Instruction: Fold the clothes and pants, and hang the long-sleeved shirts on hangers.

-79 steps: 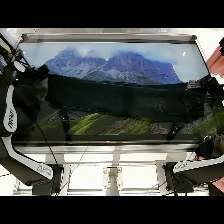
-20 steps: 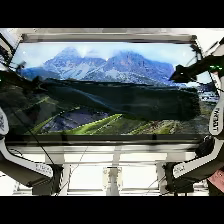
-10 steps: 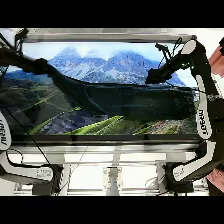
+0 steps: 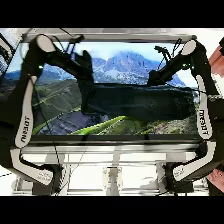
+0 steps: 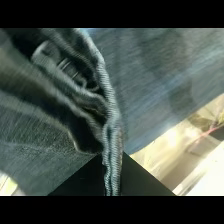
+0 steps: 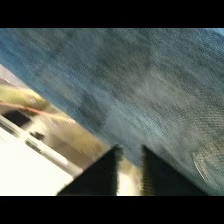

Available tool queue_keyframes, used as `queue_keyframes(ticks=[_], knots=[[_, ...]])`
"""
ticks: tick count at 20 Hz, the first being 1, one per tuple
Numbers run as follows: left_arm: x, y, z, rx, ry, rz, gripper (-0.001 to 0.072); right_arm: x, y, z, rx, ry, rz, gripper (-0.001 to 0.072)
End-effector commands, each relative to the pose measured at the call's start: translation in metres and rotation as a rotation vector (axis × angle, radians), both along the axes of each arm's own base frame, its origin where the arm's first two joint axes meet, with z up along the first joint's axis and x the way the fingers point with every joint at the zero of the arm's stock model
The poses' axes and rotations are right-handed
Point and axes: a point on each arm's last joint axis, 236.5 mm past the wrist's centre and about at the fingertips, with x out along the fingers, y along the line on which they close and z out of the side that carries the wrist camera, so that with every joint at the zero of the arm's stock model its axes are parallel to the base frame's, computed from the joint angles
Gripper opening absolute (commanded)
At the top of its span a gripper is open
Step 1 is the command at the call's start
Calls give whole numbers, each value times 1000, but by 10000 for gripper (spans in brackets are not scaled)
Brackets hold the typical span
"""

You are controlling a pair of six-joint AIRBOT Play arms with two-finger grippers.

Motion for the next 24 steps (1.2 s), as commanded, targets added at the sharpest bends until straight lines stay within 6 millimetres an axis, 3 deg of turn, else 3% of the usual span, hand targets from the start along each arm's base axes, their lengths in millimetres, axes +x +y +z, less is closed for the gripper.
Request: queue_keyframes(ticks=[1, 4, 7, 11, 14, 18, 21, 24], knots=[[16, -18, 4, -44, -33, 62, 22, 26, 70, -1, 216, -108, -37, 31], [35, 9, 37, -109, -52, 184, 22, 23, 151, -33, 270, -119, 8, 12], [41, 56, 82, -131, -116, 283, 22, 16, 220, -74, 318, -47, -30, 12], [23, 112, 124, -124, -170, 373, 22, 4, 295, -75, 462, 4, -21, 12], [12, 131, 136, -113, -178, 400, 22, -15, 337, -82, 476, 49, 22, 12], [11, 137, 133, -103, -167, 406, 22, -69, 371, -91, 461, 133, 146, 12], [11, 137, 133, -103, -167, 406, 23, -78, 371, -95, 437, 154, 156, 12], [8, 137, 131, -97, -156, 397, 23, -69, 349, -75, 442, 181, 195, 13]])
